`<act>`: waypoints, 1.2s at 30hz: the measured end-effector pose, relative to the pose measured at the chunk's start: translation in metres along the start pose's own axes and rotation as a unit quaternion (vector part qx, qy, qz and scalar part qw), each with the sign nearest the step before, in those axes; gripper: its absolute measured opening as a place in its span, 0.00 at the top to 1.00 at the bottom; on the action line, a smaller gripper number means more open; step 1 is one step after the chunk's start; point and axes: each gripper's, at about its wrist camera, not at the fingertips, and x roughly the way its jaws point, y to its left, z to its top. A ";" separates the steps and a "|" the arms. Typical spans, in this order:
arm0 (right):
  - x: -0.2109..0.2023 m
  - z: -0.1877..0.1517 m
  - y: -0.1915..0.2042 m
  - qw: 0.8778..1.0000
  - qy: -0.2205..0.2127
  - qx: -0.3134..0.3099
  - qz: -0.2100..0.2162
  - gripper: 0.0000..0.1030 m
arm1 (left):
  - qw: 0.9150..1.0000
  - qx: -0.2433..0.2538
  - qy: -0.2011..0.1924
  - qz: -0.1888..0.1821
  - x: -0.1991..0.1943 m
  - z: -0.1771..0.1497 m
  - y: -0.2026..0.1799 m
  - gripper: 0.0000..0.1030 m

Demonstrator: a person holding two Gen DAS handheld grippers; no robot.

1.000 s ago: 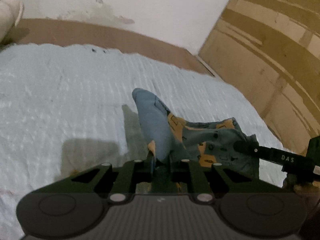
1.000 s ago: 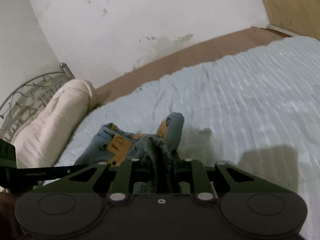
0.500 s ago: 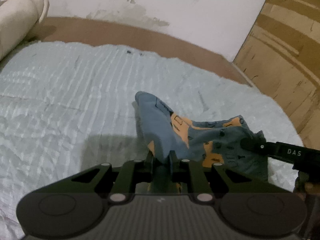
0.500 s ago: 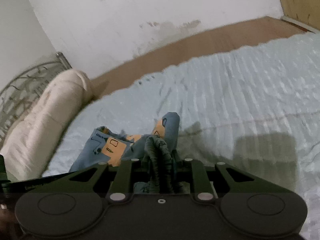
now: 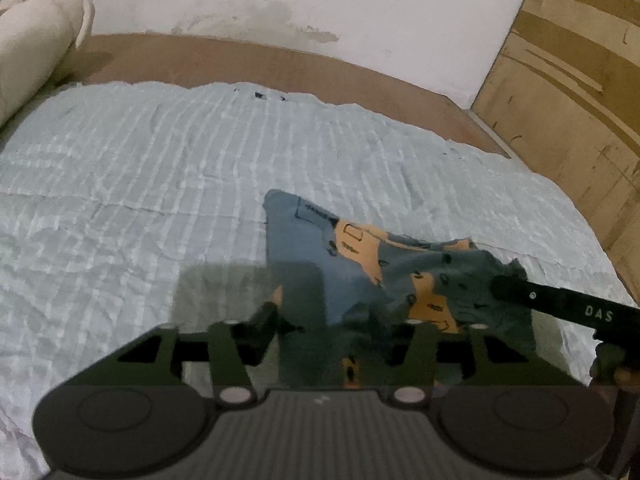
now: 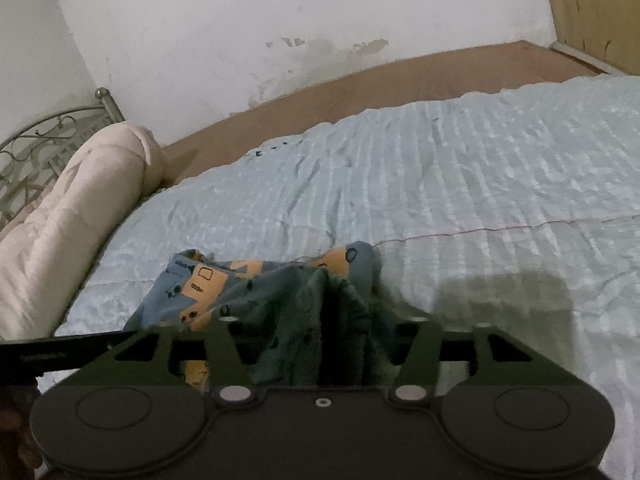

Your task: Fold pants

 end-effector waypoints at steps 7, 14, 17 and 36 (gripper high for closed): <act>-0.034 -0.006 0.015 0.999 -0.041 -0.029 -0.008 0.12 | 0.999 0.020 -0.034 0.010 -0.032 -0.002 -0.015 0.07; -0.084 -0.013 0.039 0.992 -0.108 -0.059 -0.010 0.01 | 0.995 0.033 -0.090 0.031 -0.079 -0.007 -0.029 0.00; -0.106 -0.020 0.049 0.989 -0.131 -0.067 -0.014 0.01 | 0.991 0.042 -0.121 0.040 -0.102 -0.014 -0.034 0.00; -0.209 -0.112 0.081 0.979 -0.186 -0.079 -0.034 0.01 | 0.984 0.047 -0.157 0.068 -0.190 -0.097 -0.041 0.00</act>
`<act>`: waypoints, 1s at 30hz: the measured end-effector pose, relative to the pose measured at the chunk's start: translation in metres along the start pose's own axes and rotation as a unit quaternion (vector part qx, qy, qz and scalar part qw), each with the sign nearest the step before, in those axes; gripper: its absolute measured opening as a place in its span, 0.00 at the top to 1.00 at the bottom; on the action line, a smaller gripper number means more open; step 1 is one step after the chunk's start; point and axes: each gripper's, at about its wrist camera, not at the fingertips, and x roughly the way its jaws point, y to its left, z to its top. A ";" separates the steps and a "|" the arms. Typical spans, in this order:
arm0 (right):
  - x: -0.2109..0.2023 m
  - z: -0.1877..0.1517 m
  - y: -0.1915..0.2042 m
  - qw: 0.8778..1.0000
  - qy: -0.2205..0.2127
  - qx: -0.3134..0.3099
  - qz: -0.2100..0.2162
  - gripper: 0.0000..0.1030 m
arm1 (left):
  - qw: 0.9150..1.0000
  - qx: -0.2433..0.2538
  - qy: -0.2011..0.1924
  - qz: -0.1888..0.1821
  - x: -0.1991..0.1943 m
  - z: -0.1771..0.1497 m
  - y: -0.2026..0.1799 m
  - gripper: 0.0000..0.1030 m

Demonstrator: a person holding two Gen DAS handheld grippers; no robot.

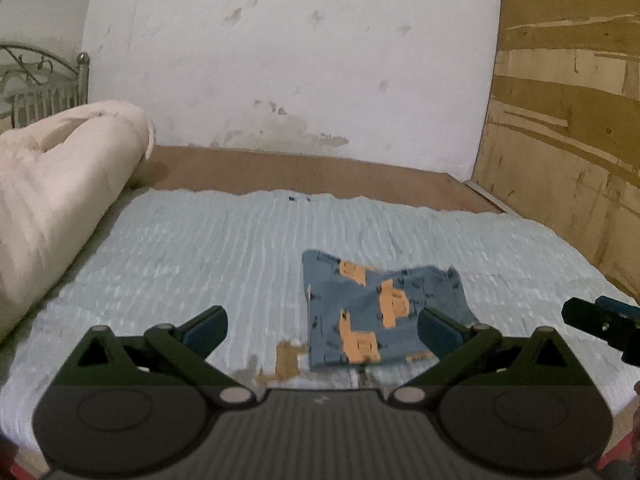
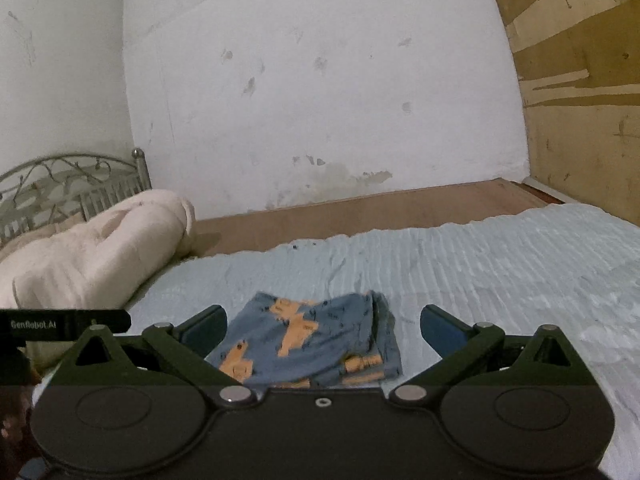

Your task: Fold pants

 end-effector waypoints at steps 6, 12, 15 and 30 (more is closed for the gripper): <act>-0.021 -0.027 0.001 1.000 0.008 -0.001 -0.014 0.01 | 1.000 0.011 -0.010 0.006 -0.010 -0.031 -0.002 0.00; -0.028 -0.045 -0.002 0.999 0.020 0.006 -0.028 0.01 | 1.000 0.013 0.008 0.005 -0.007 -0.051 -0.004 0.00; -0.027 -0.050 -0.004 0.999 0.025 0.009 -0.030 0.01 | 1.000 0.016 0.010 0.006 -0.005 -0.056 -0.005 0.00; -0.013 -0.058 -0.009 0.998 0.049 0.013 -0.024 0.01 | 0.999 0.020 0.032 0.004 0.010 -0.061 -0.004 0.00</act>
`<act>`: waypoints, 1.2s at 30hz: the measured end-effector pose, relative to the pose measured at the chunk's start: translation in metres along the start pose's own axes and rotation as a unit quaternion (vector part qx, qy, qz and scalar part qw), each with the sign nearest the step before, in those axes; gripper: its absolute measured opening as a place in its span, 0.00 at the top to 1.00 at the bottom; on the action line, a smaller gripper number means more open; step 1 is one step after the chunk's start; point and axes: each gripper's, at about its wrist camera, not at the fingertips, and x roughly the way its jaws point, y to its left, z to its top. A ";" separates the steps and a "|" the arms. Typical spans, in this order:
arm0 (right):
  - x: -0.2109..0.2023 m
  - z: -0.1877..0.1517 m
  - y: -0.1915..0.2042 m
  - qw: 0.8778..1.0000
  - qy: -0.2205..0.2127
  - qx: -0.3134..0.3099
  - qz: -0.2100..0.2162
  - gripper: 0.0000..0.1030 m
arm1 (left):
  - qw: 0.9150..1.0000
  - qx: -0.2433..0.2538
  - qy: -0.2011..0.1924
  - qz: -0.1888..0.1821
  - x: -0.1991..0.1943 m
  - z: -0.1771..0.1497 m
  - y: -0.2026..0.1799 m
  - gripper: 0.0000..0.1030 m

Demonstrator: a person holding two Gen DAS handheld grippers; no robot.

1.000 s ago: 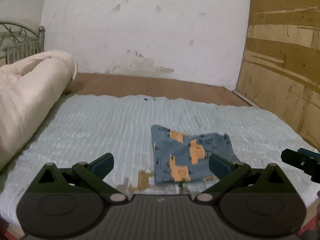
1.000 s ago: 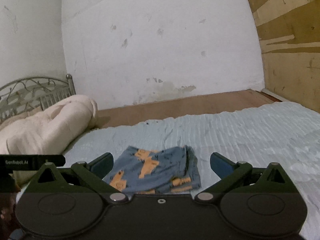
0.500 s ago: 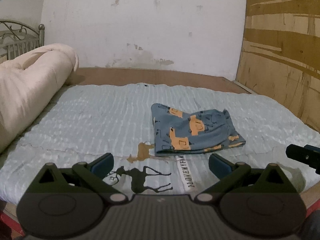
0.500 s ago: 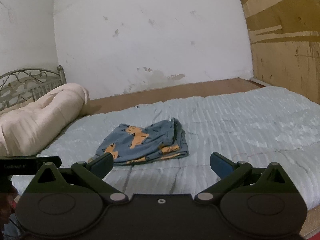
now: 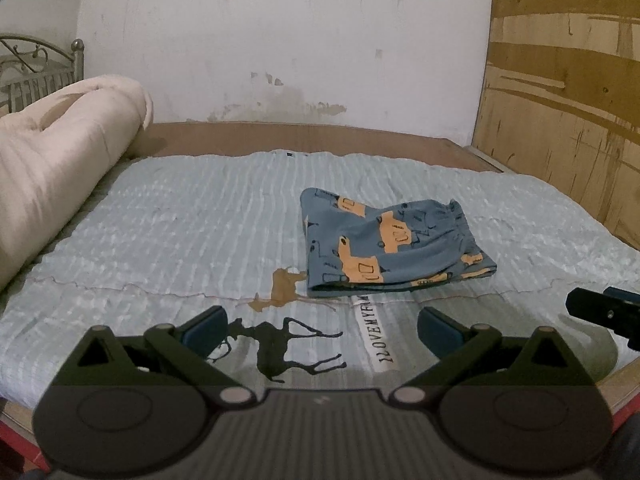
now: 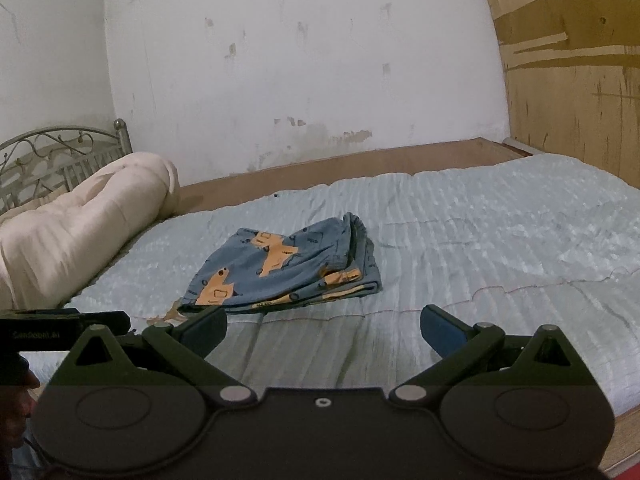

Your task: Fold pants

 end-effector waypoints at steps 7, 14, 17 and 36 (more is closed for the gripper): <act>0.003 0.000 -0.001 1.000 0.004 0.000 0.002 0.01 | 1.000 -0.001 0.002 -0.001 0.001 0.000 0.000 0.00; 0.004 -0.001 -0.002 1.000 0.006 0.002 0.003 0.01 | 1.000 -0.002 0.001 -0.002 0.002 0.001 0.000 0.00; 0.004 -0.001 -0.002 1.000 0.006 0.002 0.003 0.01 | 1.000 -0.001 0.001 -0.002 0.002 0.000 0.000 0.00; 0.006 -0.001 -0.003 1.000 0.008 0.002 0.003 0.01 | 1.000 -0.002 0.003 -0.001 0.002 0.001 0.001 0.00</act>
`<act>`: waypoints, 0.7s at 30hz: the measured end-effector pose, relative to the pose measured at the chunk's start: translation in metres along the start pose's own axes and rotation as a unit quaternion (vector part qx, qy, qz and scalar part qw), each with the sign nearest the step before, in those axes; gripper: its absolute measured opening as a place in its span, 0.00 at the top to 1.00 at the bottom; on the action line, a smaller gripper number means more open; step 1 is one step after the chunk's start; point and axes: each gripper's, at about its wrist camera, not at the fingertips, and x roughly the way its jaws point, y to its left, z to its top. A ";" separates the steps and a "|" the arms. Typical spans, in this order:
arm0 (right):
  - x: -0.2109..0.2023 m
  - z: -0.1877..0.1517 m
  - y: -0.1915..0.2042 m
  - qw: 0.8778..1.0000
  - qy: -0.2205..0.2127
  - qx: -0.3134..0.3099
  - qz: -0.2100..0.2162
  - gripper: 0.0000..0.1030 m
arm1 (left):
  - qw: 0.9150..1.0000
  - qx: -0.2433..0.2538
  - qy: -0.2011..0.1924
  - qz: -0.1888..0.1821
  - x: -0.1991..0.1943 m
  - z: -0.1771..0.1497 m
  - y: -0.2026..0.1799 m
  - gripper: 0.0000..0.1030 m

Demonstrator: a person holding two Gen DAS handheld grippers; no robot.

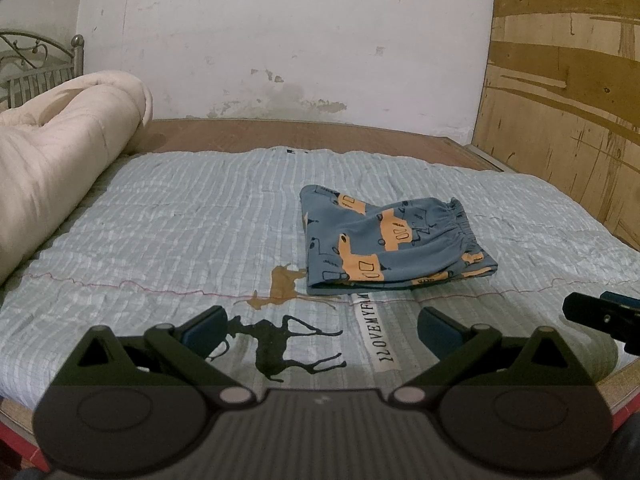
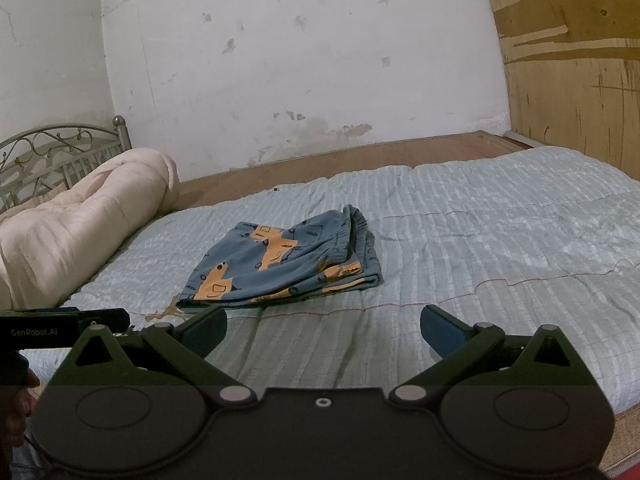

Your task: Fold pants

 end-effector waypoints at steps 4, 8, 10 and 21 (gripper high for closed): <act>0.000 0.000 0.000 1.000 0.000 0.000 0.000 0.01 | 1.000 -0.001 0.001 0.000 0.001 -0.001 0.000 0.00; 0.001 0.000 0.000 1.000 0.001 0.000 0.000 0.01 | 1.000 -0.001 0.001 0.000 0.001 0.000 0.000 0.00; 0.000 0.000 0.000 1.000 0.000 0.000 0.000 0.01 | 1.000 0.000 0.001 0.000 0.001 0.000 0.000 0.00; 0.002 -0.001 0.000 1.000 0.002 0.000 0.001 0.01 | 1.000 -0.001 0.003 0.000 0.002 -0.002 0.001 0.00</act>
